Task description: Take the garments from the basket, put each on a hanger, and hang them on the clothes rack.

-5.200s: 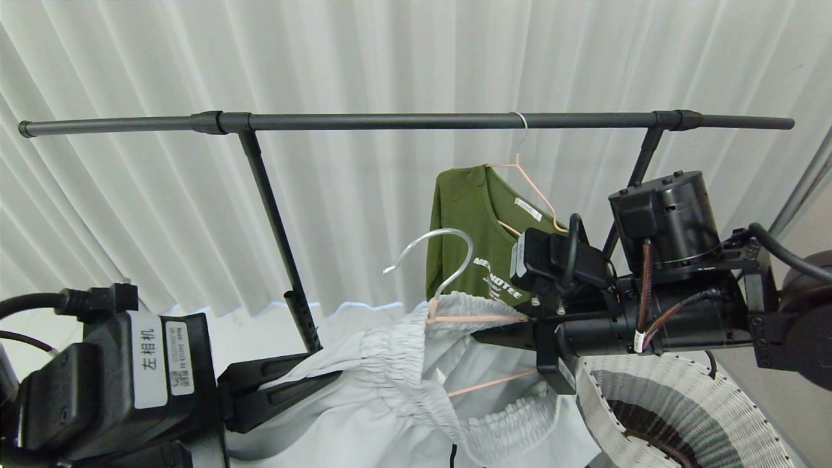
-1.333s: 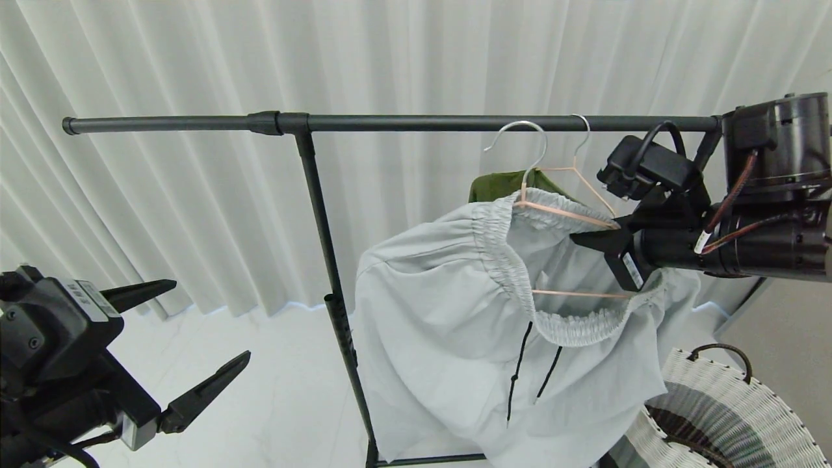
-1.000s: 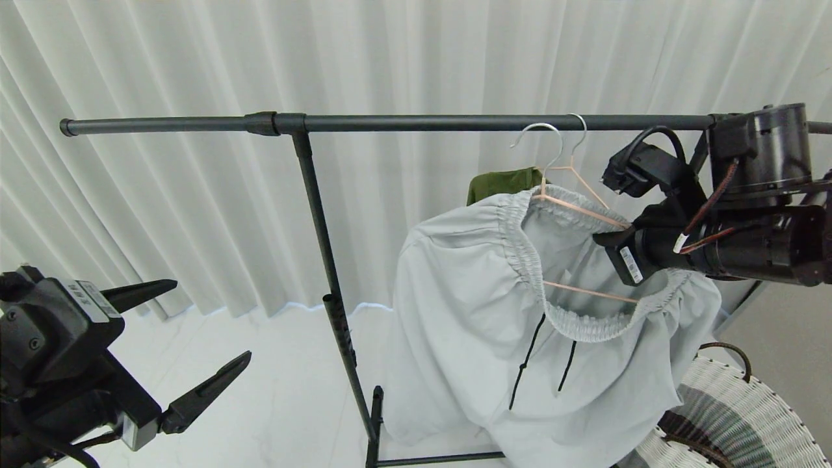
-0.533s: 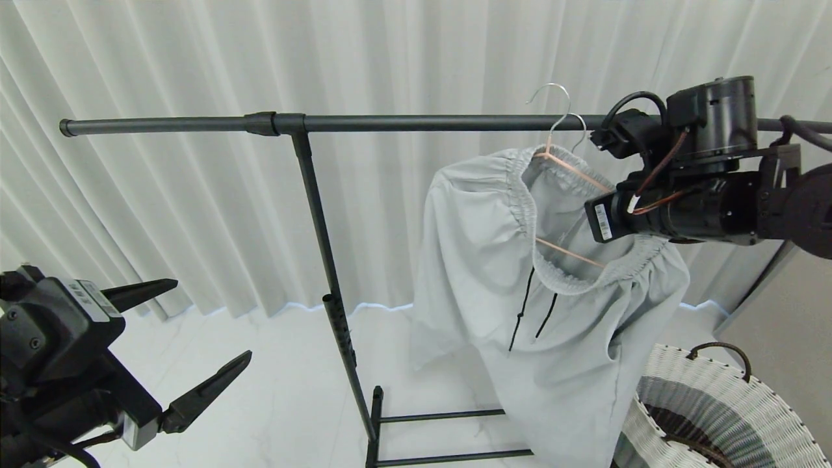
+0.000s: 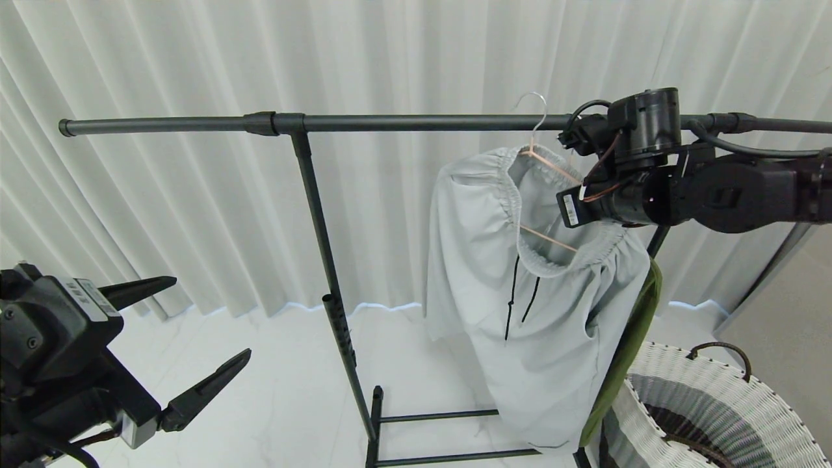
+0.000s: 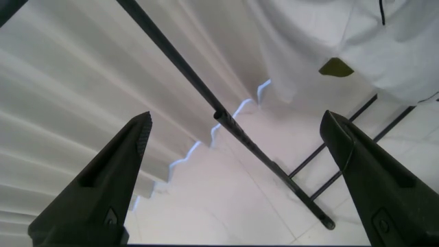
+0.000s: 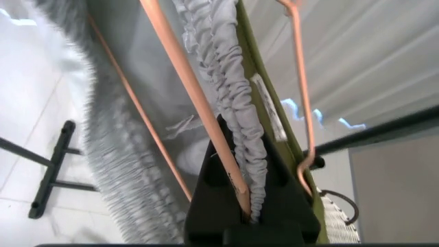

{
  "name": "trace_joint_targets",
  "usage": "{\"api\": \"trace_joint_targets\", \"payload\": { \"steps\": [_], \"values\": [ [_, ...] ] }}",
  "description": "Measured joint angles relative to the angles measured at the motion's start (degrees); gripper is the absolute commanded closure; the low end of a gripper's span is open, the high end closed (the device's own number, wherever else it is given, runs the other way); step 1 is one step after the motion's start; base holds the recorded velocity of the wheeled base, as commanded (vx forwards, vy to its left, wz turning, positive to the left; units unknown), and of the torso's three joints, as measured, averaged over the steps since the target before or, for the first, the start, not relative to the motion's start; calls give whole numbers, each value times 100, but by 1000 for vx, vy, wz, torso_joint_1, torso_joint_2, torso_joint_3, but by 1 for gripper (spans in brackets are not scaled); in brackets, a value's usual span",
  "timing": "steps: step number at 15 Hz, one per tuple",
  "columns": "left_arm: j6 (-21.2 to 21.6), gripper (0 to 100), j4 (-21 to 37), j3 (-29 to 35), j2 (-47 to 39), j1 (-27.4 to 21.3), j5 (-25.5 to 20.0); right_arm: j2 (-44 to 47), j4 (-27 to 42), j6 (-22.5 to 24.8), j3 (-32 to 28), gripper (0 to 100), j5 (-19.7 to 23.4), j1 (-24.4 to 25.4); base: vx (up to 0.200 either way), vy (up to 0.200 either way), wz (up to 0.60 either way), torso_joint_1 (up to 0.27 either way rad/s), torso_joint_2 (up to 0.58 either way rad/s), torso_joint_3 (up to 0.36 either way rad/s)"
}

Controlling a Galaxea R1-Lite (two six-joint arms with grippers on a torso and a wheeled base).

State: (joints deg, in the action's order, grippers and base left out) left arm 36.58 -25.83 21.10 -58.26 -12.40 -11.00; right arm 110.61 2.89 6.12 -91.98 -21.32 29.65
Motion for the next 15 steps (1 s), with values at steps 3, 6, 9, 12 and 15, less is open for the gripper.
{"api": "trace_joint_targets", "payload": {
  "steps": [3, 6, 9, 12, 15],
  "values": [
    [23, 0, 2, 0, 2, 2, 0, 360, 17, 0, -364, 100, -7, -40, 0, 0, 0, 0, 0, 0],
    [23, 0, 2, -11, 5, 2, 2, 590, 101, 0, -617, 100, -38, -40, 0, 0, 0, 0, 0, 0],
    [23, 0, 2, -27, 5, -2, 2, 728, 105, 0, -763, 100, -40, -40, 0, 0, 0, 0, 0, 0],
    [23, 0, 2, -29, 7, 2, 0, 825, 110, 0, -898, 100, -38, -71, 0, 0, 0, 0, 0, 0],
    [23, 0, 0, -35, 11, 2, 0, 916, 110, 6, -995, 100, -35, -121, 0, 0, 0, 0, 0, 0]
  ]
}}
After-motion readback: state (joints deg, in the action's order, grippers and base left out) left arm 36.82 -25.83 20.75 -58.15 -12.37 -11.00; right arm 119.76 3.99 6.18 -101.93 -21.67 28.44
